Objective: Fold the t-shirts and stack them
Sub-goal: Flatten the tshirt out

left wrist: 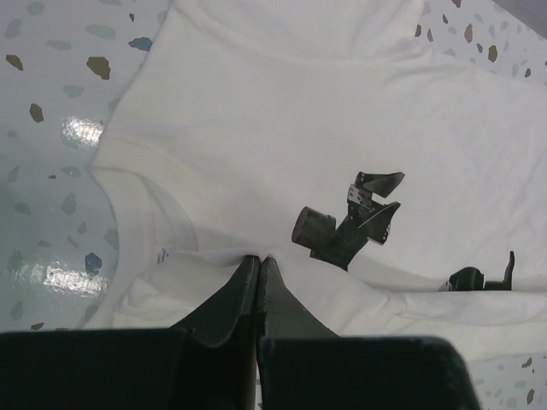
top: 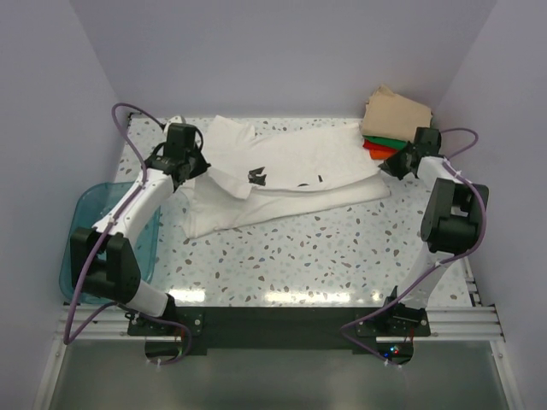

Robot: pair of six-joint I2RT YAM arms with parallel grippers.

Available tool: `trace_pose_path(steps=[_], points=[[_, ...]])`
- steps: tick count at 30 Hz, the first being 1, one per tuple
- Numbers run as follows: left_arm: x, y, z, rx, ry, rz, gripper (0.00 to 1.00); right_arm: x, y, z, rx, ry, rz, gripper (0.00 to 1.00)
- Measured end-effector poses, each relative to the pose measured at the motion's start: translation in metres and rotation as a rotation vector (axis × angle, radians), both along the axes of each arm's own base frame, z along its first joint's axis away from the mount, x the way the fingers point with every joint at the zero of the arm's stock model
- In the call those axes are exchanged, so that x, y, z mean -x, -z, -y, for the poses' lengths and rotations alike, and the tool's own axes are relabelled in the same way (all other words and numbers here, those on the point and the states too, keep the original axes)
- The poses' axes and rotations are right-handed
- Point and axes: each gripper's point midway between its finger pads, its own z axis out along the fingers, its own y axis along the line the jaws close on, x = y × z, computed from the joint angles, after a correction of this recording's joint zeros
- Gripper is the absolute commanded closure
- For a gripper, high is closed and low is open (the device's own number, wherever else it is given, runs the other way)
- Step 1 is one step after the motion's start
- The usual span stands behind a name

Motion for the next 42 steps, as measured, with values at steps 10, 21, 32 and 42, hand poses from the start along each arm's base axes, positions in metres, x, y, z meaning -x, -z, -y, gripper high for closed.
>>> trace_pose_path(steps=[10,21,32,42], points=[[-0.004,0.011,-0.007,0.008,-0.012,-0.026,1.00,-0.018,-0.007,-0.001,-0.016,-0.016,0.037,1.00],[-0.021,0.063,-0.014,0.021,-0.024,-0.130,0.44,-0.044,0.009,-0.004,-0.047,-0.064,0.037,0.47],[-0.025,0.042,-0.007,0.137,0.017,-0.047,0.39,-0.028,-0.009,-0.010,0.015,-0.131,0.058,0.35],[0.032,0.085,0.047,0.126,0.099,-0.159,0.46,-0.001,-0.036,-0.044,0.165,-0.214,0.079,0.37]])
